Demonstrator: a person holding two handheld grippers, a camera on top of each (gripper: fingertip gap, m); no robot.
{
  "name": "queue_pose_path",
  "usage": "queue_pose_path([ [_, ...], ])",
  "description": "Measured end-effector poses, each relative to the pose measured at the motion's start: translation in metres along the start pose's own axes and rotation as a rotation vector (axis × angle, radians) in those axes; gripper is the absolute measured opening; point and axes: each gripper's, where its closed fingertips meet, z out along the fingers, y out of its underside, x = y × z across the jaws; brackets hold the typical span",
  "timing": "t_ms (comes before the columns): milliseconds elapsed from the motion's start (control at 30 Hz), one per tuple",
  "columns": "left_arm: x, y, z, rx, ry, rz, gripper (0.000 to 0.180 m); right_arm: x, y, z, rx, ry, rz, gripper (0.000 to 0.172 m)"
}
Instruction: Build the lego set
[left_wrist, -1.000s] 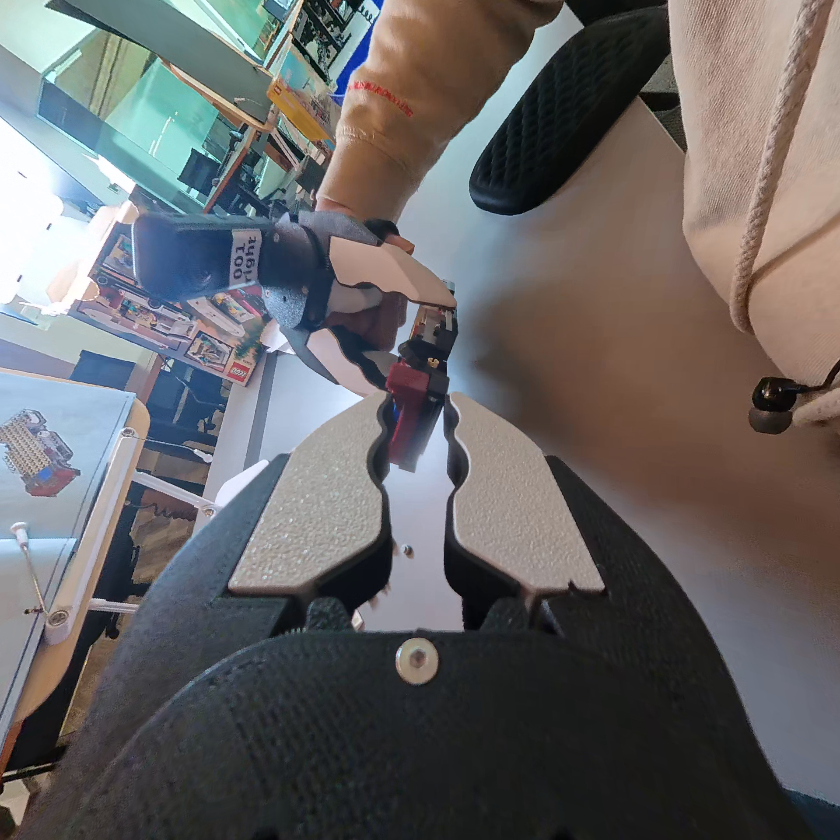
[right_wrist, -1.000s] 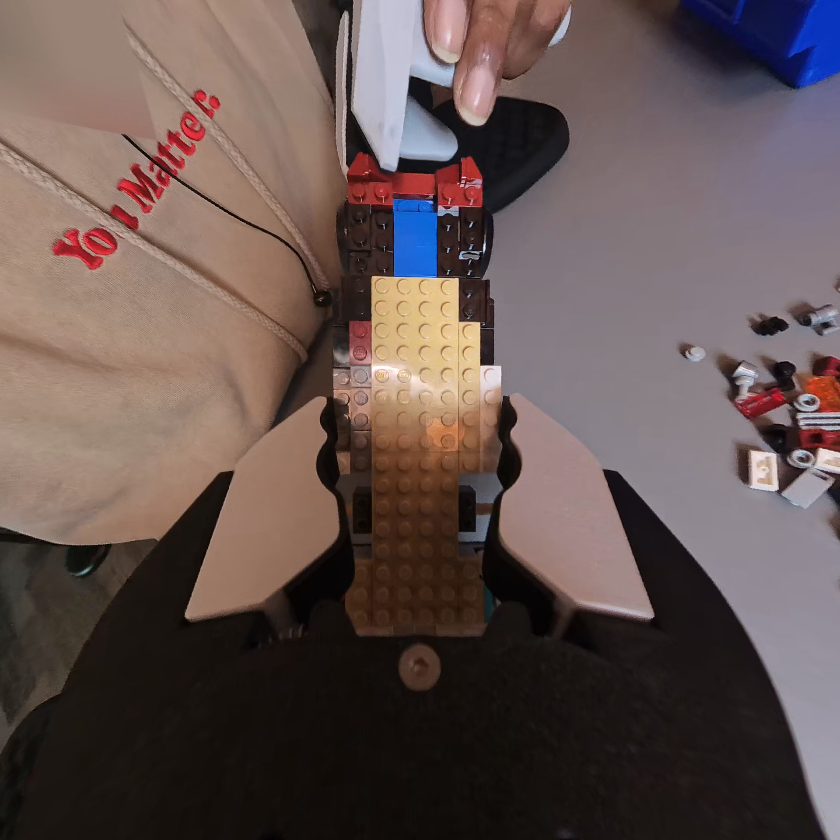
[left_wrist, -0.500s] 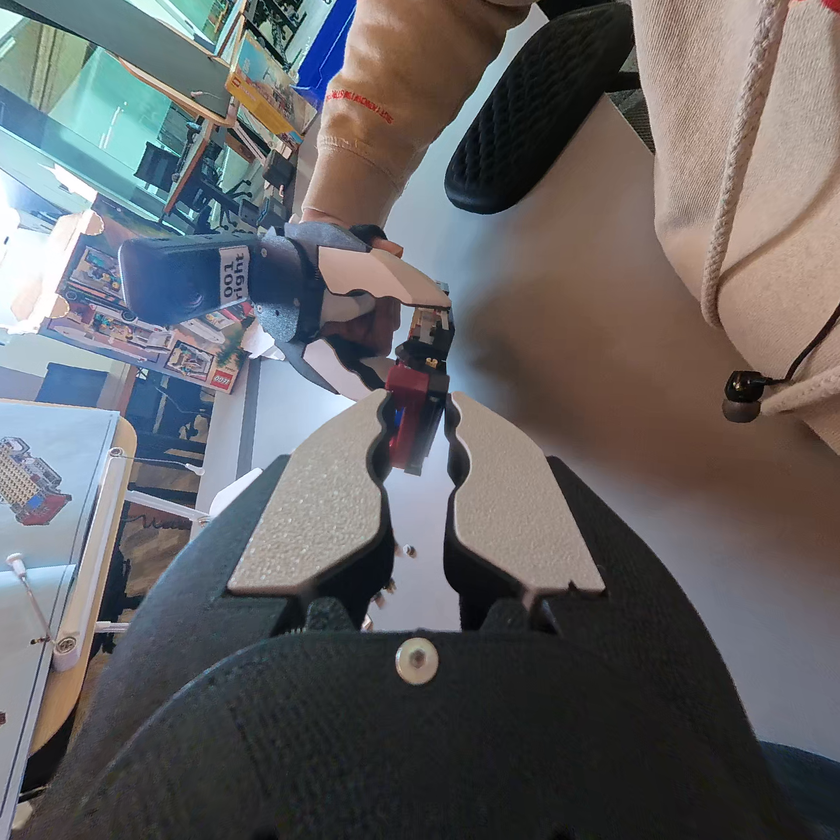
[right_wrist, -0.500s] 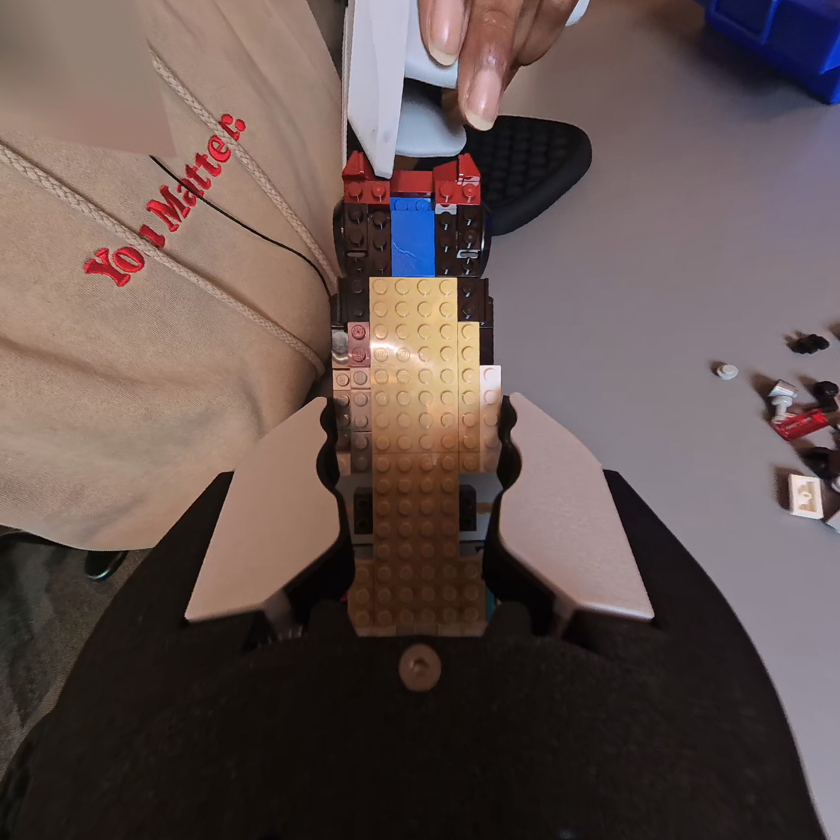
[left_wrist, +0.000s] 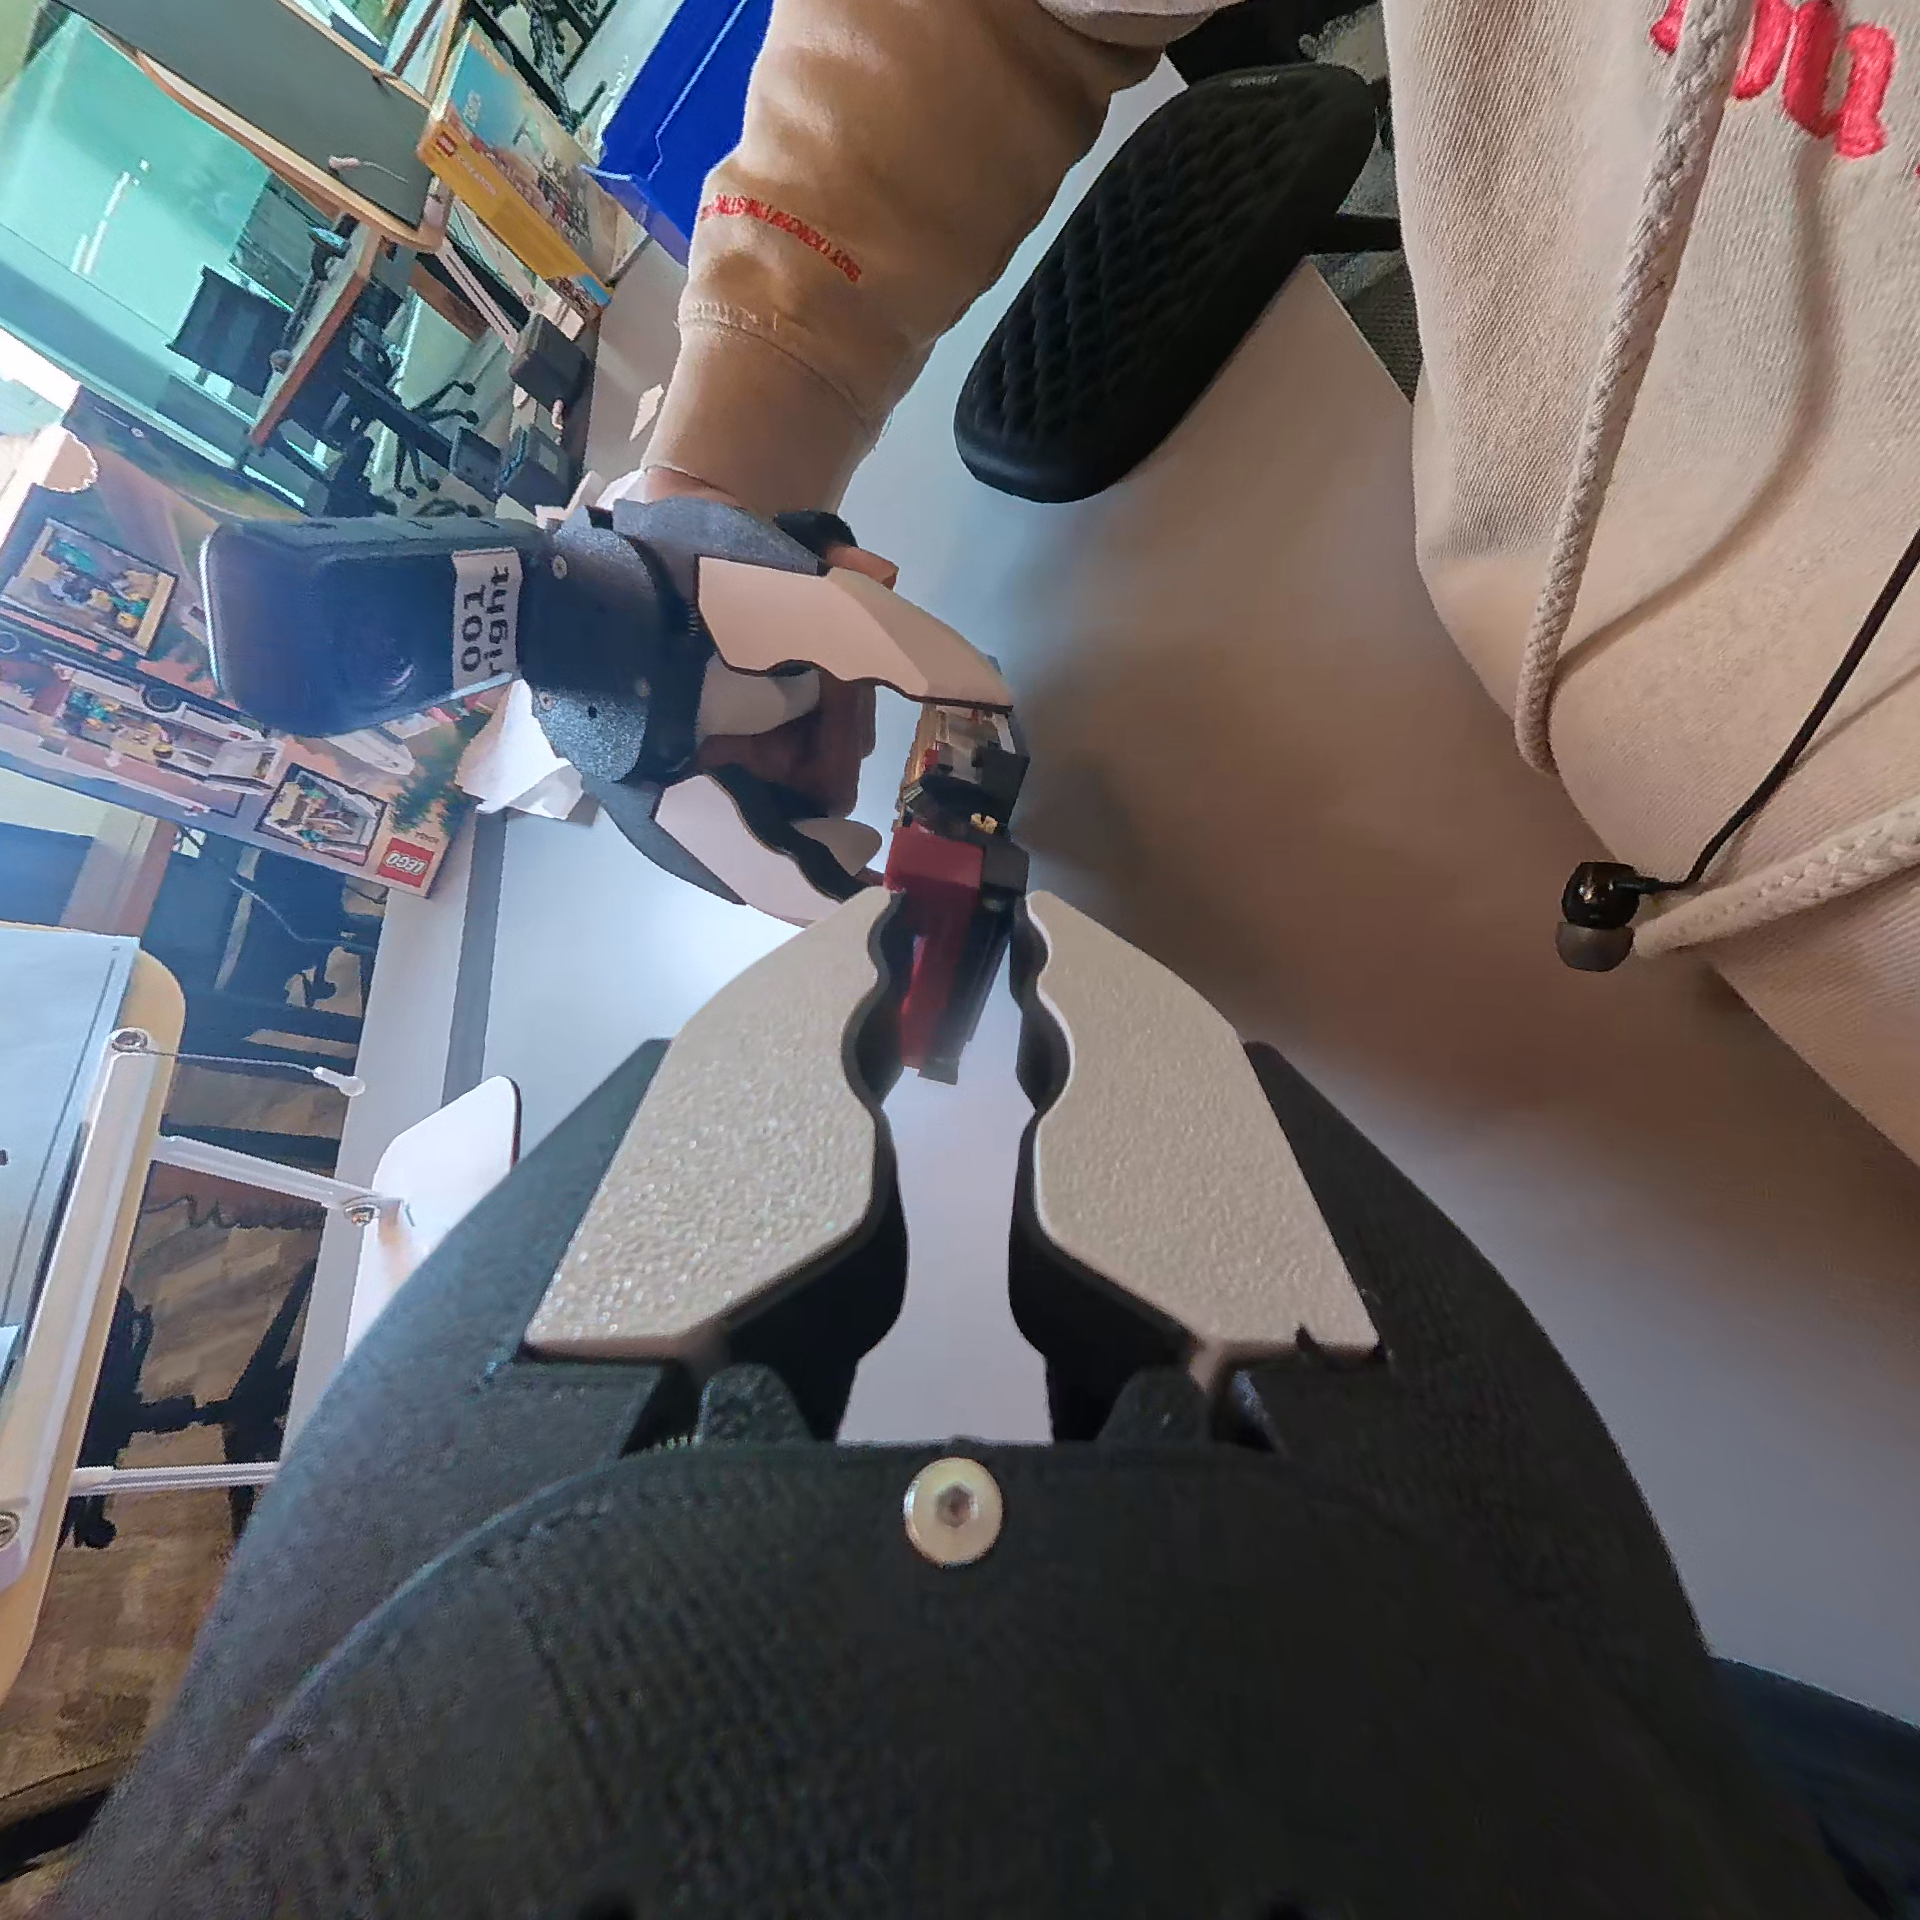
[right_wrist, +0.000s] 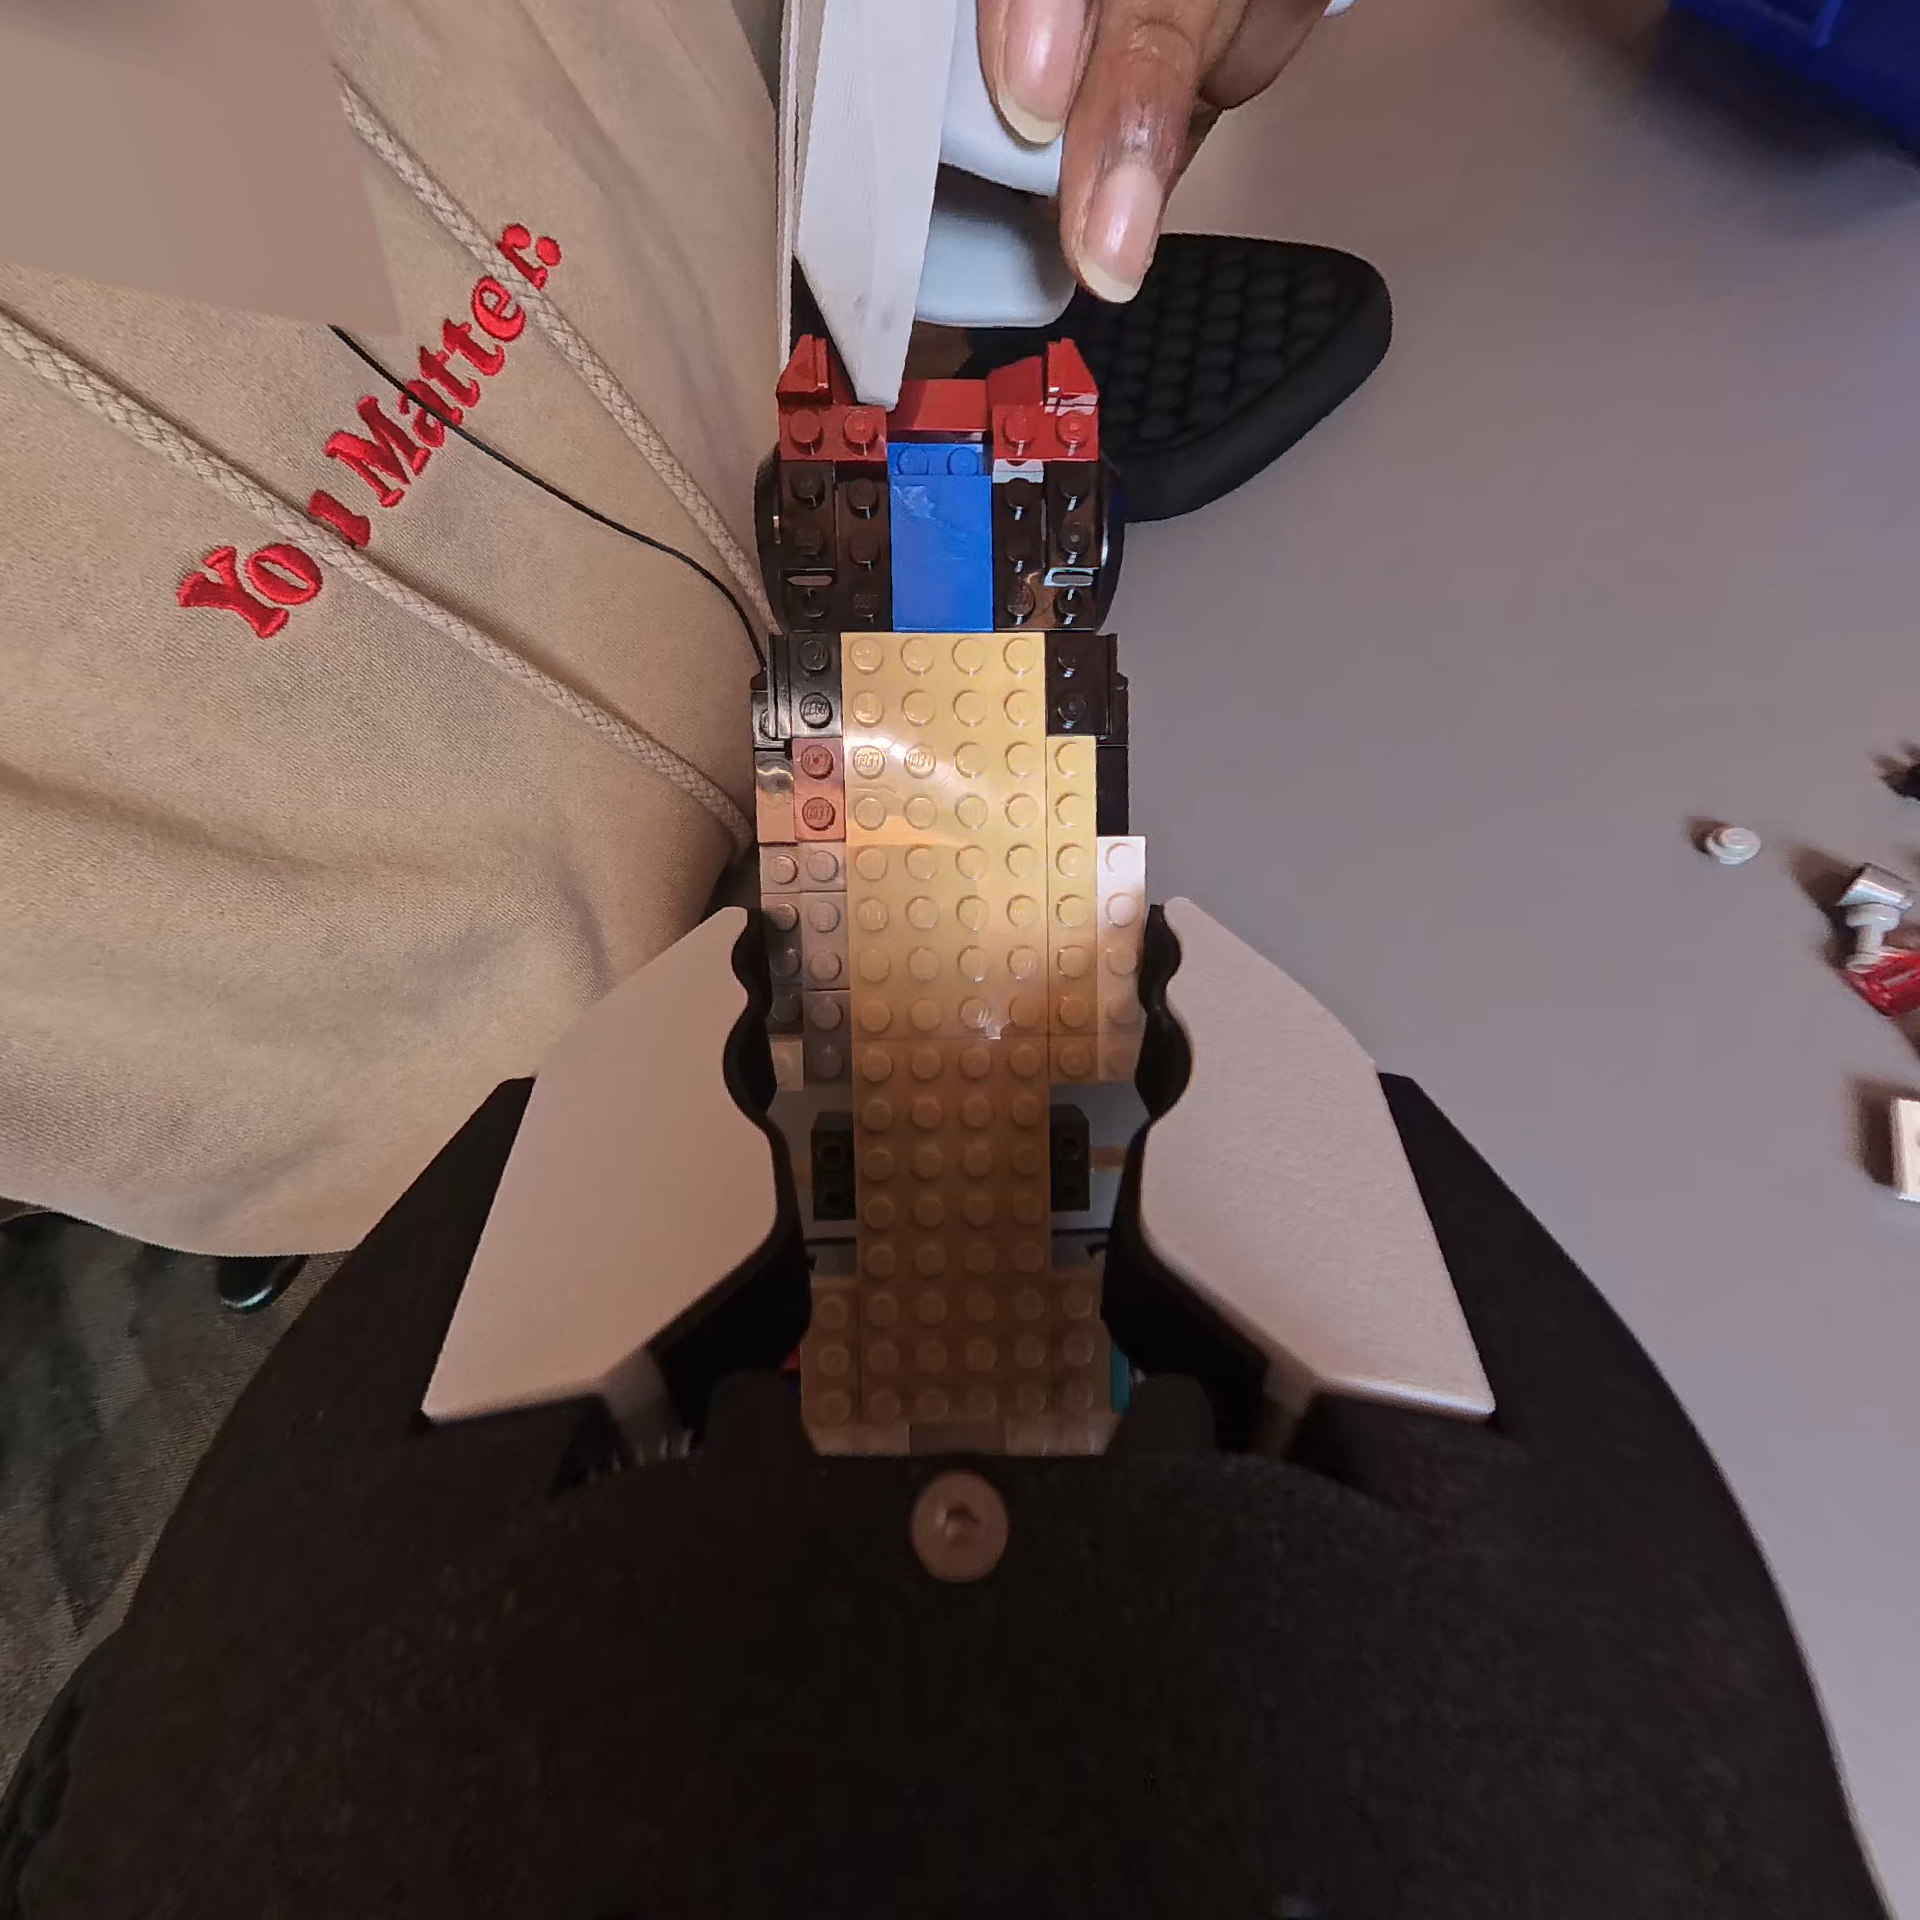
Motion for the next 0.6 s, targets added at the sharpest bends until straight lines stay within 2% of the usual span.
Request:
queue_pose_path([
  [167, -0.007, 0.0, -0.001, 0.037, -0.05, 0.02, 0.021, 0.002, -0.003, -0.004, 0.028, 0.004, 0.013, 0.069],
  [300, -0.019, 0.007, -0.006, 0.011, -0.114, 0.0, 0.042, 0.003, -0.006, -0.009, 0.052, 0.022, 0.008, 0.069],
  [367, -0.024, 0.015, -0.014, 0.037, -0.138, -0.091, 0.042, 0.004, -0.009, -0.017, 0.049, 0.064, -0.01, 0.069],
  [433, -0.028, 0.025, -0.022, 0.104, -0.166, -0.252, 0.041, 0.008, -0.008, -0.027, 0.003, 0.14, -0.024, 0.069],
  [600, -0.03, 0.065, -0.018, 0.195, -0.227, -0.606, 0.04, 0.033, 0.011, -0.043, -0.246, 0.39, -0.085, 0.069],
])
